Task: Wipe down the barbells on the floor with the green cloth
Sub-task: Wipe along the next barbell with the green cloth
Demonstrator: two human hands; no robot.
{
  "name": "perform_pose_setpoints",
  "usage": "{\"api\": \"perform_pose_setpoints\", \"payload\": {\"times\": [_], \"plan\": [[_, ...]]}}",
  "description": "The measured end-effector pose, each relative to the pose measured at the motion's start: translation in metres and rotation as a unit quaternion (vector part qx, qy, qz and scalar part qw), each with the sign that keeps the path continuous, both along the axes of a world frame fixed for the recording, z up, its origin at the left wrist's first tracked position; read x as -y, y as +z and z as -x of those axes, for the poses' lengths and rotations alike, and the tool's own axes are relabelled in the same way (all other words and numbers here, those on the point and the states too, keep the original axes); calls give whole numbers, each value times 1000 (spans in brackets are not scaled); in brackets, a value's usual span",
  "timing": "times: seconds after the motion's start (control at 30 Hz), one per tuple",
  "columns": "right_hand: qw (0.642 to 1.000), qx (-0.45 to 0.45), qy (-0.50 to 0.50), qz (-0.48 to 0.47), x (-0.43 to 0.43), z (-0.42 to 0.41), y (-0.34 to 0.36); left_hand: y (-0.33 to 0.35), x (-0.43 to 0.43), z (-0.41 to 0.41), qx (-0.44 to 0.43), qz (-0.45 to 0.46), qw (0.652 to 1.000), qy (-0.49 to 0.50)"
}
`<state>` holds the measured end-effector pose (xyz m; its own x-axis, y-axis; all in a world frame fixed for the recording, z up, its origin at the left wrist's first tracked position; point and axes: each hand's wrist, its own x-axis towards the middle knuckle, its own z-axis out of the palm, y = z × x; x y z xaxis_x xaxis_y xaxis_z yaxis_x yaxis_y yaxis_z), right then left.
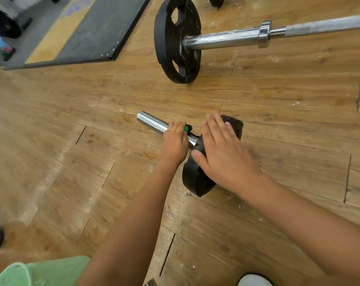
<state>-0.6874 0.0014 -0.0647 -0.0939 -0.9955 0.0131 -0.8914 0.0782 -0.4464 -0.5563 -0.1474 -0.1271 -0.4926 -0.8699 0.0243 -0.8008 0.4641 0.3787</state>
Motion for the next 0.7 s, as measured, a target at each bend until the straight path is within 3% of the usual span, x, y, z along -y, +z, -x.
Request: {"api": "perform_pose_setpoints", "payload": {"times": [0.3, 0.5, 0.7], "plan": [[999, 19, -27, -1, 12, 15, -5, 1, 4, 3, 29, -16, 997, -70], [998, 50, -34, -13, 20, 34, -2, -4, 11, 21, 23, -5, 1000, -21], [997, 67, -33, -13, 26, 43, -4, -3, 24, 26, 22, -16, 998, -49]]}}
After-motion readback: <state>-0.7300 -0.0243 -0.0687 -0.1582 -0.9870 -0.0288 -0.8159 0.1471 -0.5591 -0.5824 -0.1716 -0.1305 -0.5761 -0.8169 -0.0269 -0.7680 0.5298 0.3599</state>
